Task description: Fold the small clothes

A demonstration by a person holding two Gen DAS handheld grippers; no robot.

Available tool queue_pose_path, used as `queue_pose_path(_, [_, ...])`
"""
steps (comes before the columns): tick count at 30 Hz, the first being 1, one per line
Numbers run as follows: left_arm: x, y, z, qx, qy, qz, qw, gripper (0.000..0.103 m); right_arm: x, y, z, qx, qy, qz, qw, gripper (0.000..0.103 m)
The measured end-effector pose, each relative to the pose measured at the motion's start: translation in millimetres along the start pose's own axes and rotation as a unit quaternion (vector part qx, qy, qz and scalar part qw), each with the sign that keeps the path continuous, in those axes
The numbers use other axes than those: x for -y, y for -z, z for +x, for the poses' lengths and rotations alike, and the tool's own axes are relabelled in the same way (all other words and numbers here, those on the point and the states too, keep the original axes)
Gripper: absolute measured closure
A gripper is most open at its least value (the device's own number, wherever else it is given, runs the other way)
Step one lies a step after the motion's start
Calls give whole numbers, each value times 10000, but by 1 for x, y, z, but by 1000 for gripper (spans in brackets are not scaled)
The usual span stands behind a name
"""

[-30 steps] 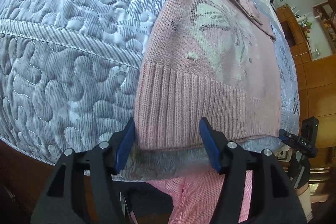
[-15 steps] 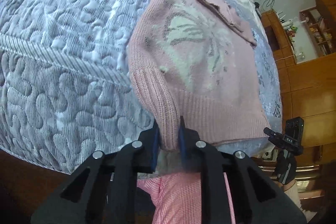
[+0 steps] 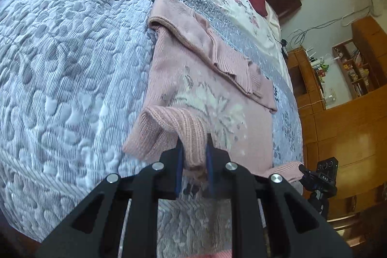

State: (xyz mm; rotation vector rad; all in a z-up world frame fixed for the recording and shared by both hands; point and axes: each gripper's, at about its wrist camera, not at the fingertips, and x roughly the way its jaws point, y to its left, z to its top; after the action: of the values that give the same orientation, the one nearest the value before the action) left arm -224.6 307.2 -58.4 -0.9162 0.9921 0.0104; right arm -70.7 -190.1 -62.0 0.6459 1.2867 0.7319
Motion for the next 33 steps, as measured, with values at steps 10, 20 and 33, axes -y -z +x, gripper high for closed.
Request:
queue_pose_path(10, [-33,-50,64,-121,-127,-714,9973,84,36,-67,61,-195,234,564,9979,93])
queue_pose_path(20, [-40,-64,40,166,77,-841,9963,60,34,-74,53,-113,549,226,9982,67])
queue_pose_path(33, [18,-70,73,-47,-1454,1594,9764,38,-7,-68,64,-140,1540,-1294,9795,41])
